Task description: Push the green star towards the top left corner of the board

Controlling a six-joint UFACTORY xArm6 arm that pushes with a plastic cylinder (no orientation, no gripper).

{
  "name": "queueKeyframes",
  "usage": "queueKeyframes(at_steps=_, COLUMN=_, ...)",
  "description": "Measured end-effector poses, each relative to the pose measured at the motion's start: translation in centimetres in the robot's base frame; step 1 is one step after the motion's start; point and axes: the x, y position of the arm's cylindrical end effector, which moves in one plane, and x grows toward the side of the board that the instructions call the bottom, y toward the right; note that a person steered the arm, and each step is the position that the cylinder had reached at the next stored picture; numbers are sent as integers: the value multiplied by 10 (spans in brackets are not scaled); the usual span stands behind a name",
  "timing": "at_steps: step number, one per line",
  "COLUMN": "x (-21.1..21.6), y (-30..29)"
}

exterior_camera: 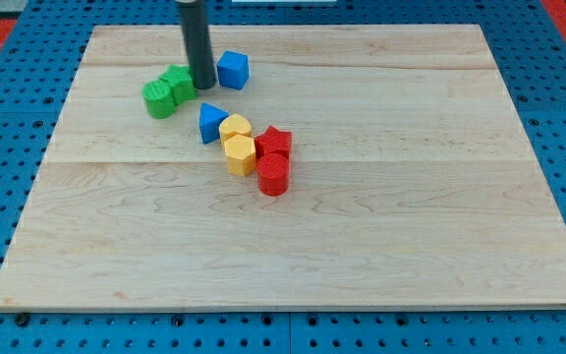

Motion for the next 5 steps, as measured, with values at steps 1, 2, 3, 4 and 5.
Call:
queueKeyframes(at_steps=1, x=16, y=34)
queueKeyframes(at_steps=2, x=42, y=-1)
queueKeyframes(at_steps=3, x=1, y=-37)
queueKeyframes(at_steps=4, x=-44, y=-47)
queueKeyframes(at_steps=5, x=-57, y=-43)
